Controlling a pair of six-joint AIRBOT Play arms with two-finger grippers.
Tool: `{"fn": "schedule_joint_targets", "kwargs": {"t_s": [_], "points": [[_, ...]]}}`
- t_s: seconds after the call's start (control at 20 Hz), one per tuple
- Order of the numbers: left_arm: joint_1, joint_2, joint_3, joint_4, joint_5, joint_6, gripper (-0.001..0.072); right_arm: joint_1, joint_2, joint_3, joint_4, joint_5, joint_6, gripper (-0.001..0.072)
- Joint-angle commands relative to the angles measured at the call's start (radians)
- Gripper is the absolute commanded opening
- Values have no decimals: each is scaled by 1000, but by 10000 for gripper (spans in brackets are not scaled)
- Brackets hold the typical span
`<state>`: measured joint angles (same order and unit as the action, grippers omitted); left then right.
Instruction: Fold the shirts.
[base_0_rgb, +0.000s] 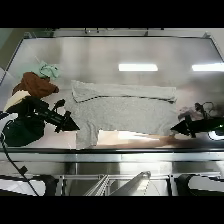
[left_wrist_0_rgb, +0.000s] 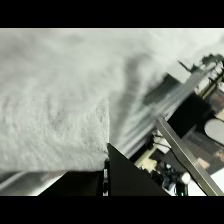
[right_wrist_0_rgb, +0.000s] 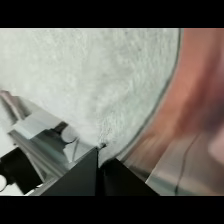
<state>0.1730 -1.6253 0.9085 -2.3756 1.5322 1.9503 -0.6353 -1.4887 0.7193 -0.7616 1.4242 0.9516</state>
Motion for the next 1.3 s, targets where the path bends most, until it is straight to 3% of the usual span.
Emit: {"fn": "schedule_joint_targets", "kwargs": {"t_s": [0.0,0.3,0.95,1.25], "points": [[19,117,-14,-4,113,5,22,-103,2,40,3,119,48,15],[76,201,-115,-3,119,6,23,-137,2,40,9,150,47,16],[81,200,9,-33,158,6,23,-138,1,40,16,177,45,15],[81,145,92,-142,140,14,23,-126,1,40,182,95,43,16]]}}
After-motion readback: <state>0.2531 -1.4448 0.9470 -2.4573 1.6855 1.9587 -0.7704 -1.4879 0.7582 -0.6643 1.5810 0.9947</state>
